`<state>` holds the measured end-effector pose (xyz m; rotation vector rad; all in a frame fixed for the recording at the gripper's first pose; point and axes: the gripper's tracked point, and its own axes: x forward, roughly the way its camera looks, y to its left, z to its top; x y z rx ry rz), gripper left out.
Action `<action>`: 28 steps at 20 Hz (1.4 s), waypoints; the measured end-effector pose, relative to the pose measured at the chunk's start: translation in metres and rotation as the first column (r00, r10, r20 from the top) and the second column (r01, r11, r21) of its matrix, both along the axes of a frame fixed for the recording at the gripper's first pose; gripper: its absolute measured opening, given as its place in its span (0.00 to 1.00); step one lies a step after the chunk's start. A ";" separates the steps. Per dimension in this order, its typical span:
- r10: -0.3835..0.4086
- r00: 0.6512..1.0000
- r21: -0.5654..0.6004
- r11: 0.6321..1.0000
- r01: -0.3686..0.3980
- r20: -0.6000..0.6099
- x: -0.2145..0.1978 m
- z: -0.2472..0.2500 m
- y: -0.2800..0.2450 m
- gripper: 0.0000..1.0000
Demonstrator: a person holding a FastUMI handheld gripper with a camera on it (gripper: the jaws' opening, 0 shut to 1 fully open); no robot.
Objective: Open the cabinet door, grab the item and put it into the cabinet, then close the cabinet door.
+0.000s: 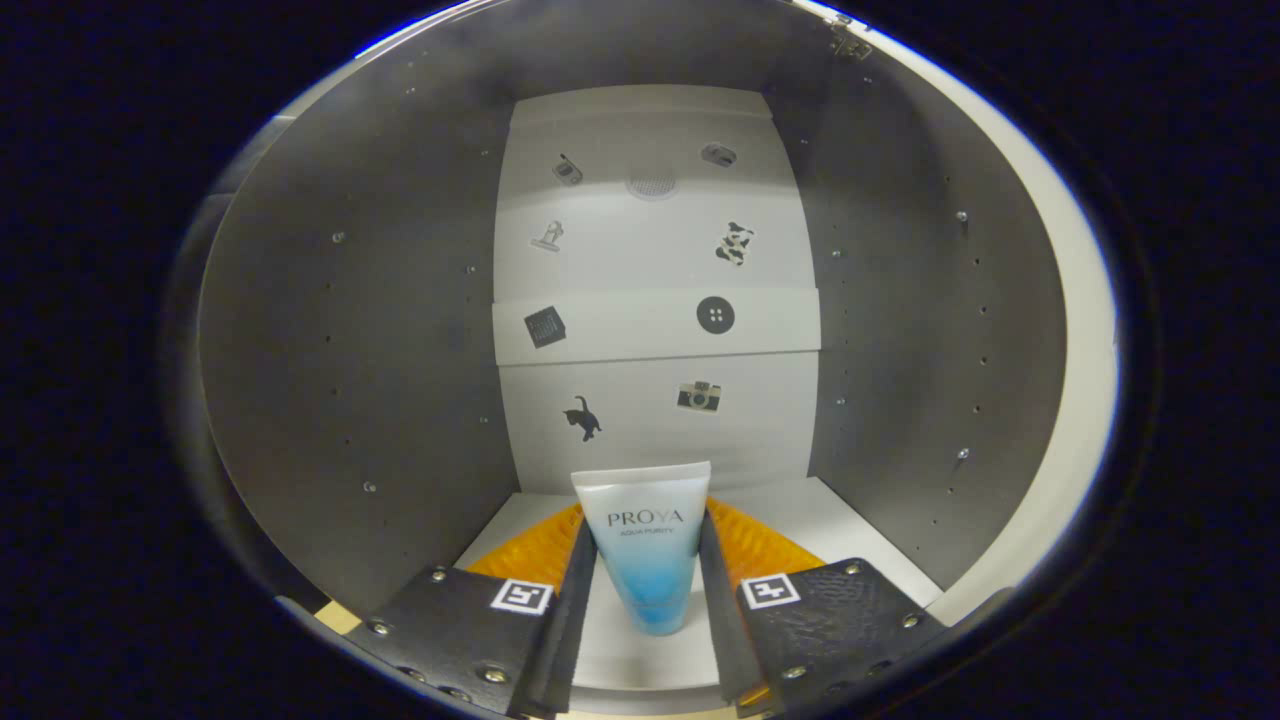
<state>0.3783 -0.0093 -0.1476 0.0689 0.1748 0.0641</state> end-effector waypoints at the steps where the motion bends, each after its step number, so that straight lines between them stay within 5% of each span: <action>1: -0.003 1.000 -0.003 1.000 0.003 -0.008 0.001 -0.004 0.000 0.54; 8: -0.015 1.000 0.034 0.999 0.016 -0.022 0.006 -0.008 -0.004 0.57; 15: -0.034 0.999 0.049 0.998 0.035 -0.003 -0.006 0.005 -0.009 0.99; 28: -0.077 0.996 -0.059 0.995 0.079 0.044 -0.173 0.059 -0.019 0.99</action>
